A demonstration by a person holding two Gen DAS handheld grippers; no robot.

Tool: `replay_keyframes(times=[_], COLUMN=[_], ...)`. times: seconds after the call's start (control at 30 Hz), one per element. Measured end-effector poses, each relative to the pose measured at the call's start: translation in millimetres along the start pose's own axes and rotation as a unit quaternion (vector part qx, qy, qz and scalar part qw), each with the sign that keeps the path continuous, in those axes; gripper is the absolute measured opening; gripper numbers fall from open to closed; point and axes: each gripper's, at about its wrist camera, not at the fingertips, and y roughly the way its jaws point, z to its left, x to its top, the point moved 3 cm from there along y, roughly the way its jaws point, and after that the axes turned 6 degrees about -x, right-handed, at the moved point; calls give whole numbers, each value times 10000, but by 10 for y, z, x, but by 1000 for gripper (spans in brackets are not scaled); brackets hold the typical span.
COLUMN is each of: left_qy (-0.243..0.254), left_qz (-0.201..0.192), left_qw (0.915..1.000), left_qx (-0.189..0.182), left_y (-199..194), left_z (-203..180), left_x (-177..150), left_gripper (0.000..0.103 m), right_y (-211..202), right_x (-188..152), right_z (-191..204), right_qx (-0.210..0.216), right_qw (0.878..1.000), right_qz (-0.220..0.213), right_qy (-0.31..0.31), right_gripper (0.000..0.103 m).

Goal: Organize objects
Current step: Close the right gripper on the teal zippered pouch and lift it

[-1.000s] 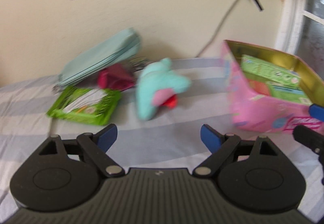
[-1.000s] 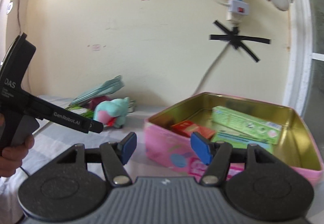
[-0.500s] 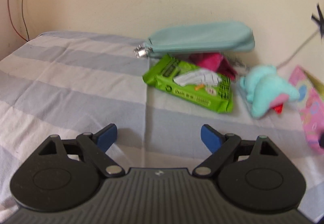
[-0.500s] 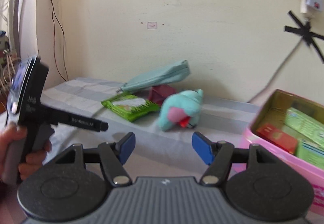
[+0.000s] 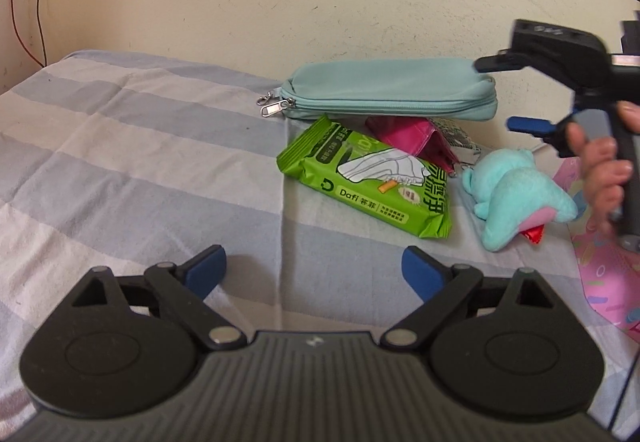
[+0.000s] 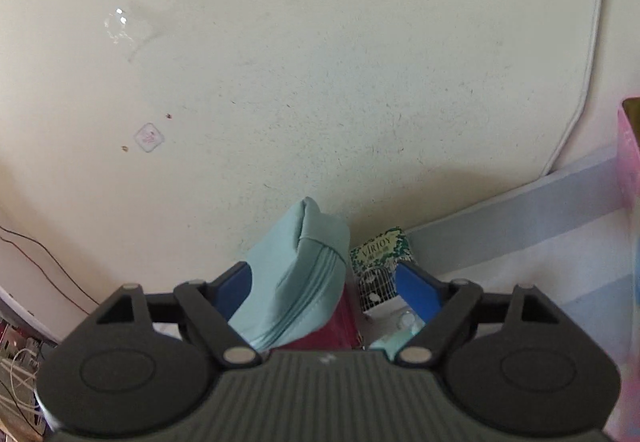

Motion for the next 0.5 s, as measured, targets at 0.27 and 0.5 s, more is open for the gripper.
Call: replay_keyframes(times=[0.27,0.5], left_qy=[-366,-1239], left_qz=[-185,-740], left_qw=[9990,9878], left_qx=[180,584], left_y=[-52,-284], left_z=[142,531], left_x=[61,129], left_gripper=[96,96], right_y=[-120,-1145], right_x=[-228,-846], right_z=[467,595], right_qx=[169,980], right_qw=[9958,9800], right_qz=[-139,-601], right_qy=[-884,-1622], right_gripper=[33,29])
